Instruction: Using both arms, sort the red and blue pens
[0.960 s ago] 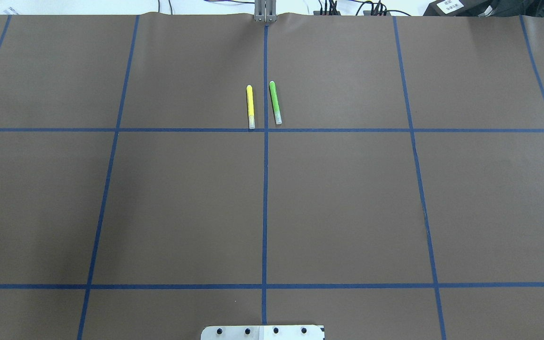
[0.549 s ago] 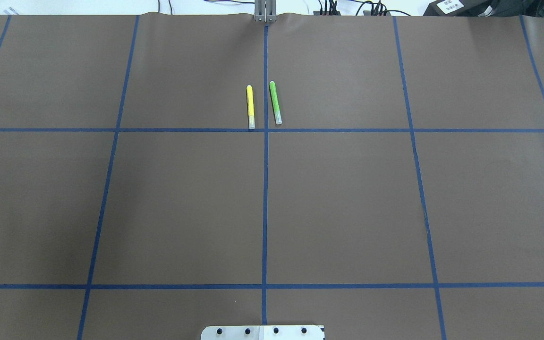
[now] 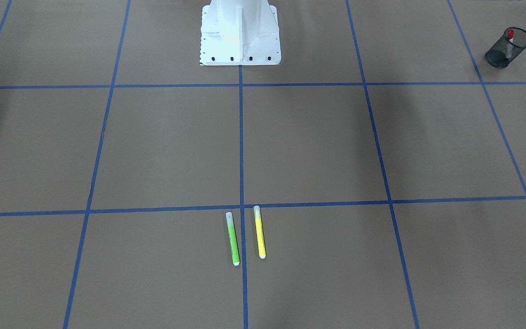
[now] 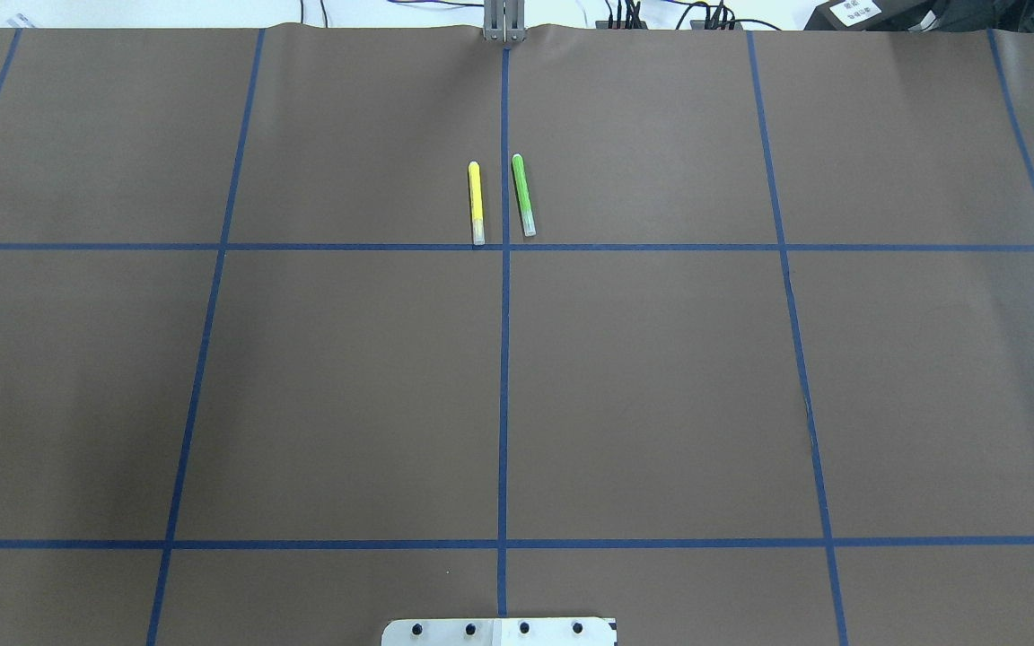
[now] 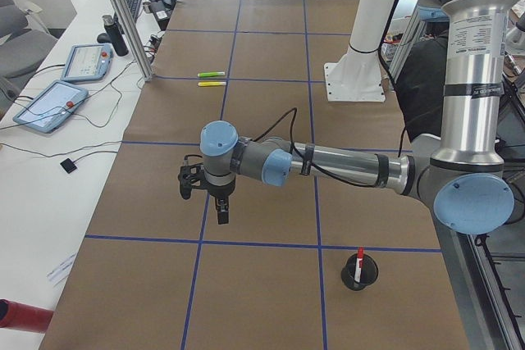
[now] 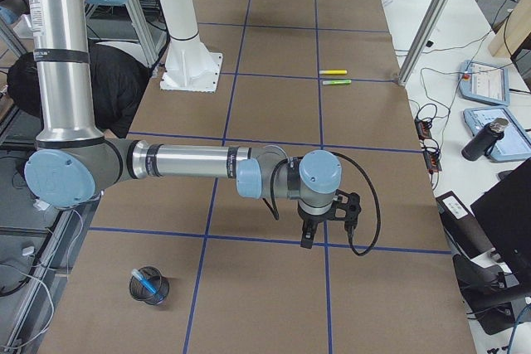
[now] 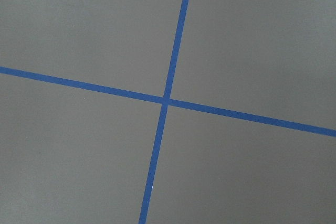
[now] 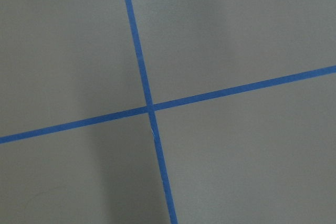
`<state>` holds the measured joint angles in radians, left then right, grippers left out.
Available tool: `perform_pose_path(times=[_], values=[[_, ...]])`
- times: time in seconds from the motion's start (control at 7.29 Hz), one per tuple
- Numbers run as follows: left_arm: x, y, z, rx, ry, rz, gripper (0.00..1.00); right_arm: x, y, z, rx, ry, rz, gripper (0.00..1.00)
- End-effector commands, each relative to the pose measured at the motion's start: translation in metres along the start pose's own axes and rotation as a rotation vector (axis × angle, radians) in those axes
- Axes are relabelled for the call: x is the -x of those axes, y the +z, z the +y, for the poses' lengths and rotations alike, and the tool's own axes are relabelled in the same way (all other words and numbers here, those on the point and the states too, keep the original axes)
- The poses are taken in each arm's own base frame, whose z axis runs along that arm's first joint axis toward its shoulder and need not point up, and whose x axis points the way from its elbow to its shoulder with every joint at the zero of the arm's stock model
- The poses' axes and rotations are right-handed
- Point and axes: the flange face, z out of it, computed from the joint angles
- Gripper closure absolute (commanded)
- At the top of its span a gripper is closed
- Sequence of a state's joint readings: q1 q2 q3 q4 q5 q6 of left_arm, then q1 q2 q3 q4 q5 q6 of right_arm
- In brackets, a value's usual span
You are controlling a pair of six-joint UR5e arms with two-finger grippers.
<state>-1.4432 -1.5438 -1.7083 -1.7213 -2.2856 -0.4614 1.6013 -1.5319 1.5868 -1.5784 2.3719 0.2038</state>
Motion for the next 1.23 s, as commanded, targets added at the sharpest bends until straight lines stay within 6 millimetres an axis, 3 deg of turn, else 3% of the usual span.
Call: perform_pose_path(times=[0.0,0.55,0.69,1.1], values=[[0.0,0.0,0.0,-0.001,0.0,0.0,0.0,0.024,-0.011,0.003,0.015,-0.004,0.032,0.0],[-0.014,-0.016,0.011,0.031,0.017,0.114,0.0,0.024,-0.009,0.005,0.021,-0.002,0.034,0.0],[-0.008,-0.029,0.008,0.002,0.026,0.115,0.0,0.022,-0.008,0.005,0.024,0.0,0.034,0.0],[0.021,-0.03,0.008,0.022,0.125,0.057,0.0,0.021,-0.006,0.006,0.028,0.004,0.03,0.0]])
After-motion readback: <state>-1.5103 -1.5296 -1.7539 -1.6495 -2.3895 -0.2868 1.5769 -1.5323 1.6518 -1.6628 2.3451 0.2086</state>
